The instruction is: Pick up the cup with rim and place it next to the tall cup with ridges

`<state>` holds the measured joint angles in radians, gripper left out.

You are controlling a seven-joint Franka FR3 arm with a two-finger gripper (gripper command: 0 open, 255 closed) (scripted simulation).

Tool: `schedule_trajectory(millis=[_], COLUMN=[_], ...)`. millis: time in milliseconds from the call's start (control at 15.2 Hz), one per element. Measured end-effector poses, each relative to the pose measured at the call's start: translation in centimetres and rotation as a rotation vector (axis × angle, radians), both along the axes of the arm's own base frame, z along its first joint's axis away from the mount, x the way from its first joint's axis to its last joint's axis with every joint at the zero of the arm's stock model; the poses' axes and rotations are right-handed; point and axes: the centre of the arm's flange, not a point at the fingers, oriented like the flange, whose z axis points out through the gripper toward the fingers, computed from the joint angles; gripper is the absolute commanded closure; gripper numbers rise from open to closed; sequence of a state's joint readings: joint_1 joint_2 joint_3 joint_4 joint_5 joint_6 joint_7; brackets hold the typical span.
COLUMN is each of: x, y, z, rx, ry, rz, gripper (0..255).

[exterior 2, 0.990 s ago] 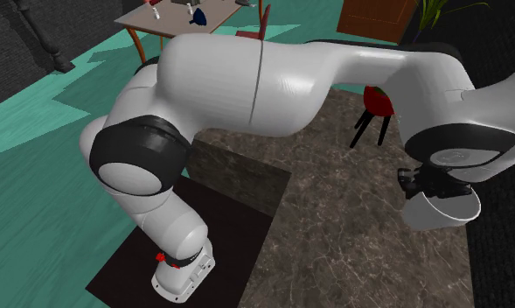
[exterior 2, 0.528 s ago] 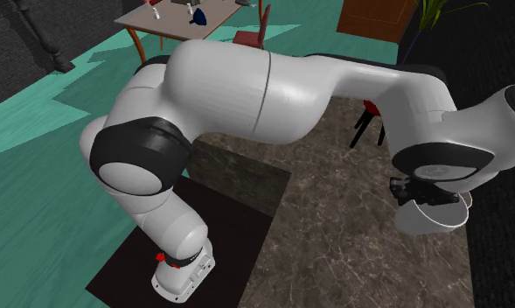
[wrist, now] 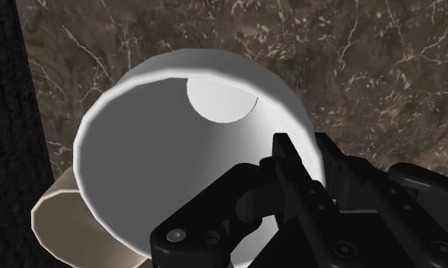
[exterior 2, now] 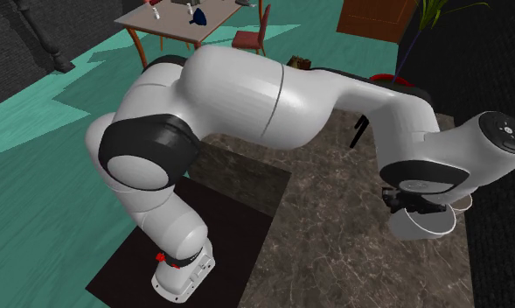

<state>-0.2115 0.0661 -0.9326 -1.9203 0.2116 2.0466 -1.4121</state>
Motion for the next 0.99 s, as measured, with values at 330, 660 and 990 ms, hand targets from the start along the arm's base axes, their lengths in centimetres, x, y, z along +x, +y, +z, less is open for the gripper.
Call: schedule_trajectory(millis=[330,660,990], x=[0.0,0.0,0.1], y=[0.1,0.0,0.2], z=[-2.5,-5.3,-8.0], rx=[0.000,0.000,0.000], ry=[0.000,0.000,0.000], rz=[0.000,0.000,0.000], gripper=[255,255,255])
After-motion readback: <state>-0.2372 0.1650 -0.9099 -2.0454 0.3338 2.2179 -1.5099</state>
